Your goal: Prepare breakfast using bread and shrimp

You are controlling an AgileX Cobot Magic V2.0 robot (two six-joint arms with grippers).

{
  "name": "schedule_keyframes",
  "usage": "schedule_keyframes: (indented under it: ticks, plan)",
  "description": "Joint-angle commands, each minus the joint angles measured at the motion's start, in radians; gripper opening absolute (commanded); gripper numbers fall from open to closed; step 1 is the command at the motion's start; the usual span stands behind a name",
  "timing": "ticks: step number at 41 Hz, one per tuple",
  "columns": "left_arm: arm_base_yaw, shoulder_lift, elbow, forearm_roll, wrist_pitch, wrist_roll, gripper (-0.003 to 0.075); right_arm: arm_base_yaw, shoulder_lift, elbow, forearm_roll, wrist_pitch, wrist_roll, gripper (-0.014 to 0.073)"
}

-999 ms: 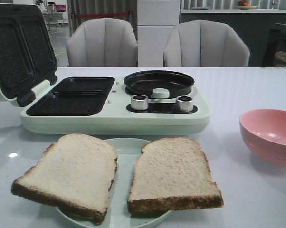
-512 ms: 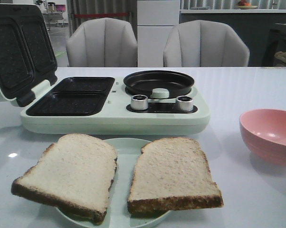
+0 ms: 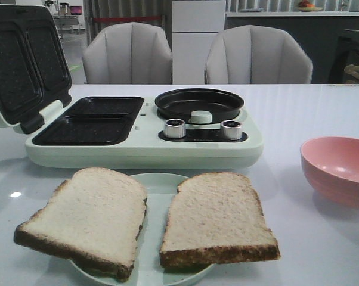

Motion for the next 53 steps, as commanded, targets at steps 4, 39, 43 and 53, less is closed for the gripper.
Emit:
schedule_keyframes:
  ticks: [4, 39, 43, 53]
  plan:
    - [-0.284, 0.125, -0.029, 0.241, -0.023, 0.0, 0.0624, 0.003, 0.007, -0.028, 0.005, -0.074, -0.003, 0.0519]
    - [-0.632, 0.729, -0.029, 1.267, 0.145, -0.641, 0.0624, 0.003, 0.007, -0.028, 0.005, -0.074, -0.003, 0.0519]
    - [-0.632, 0.755, -0.029, 1.308, 0.15, -0.719, 0.0622, 0.003, 0.007, -0.028, 0.005, -0.074, -0.003, 0.0519]
    - [-0.632, 0.763, -0.029, 1.34, 0.187, -0.779, 0.0444, 0.003, 0.007, -0.028, 0.005, -0.074, -0.003, 0.0519]
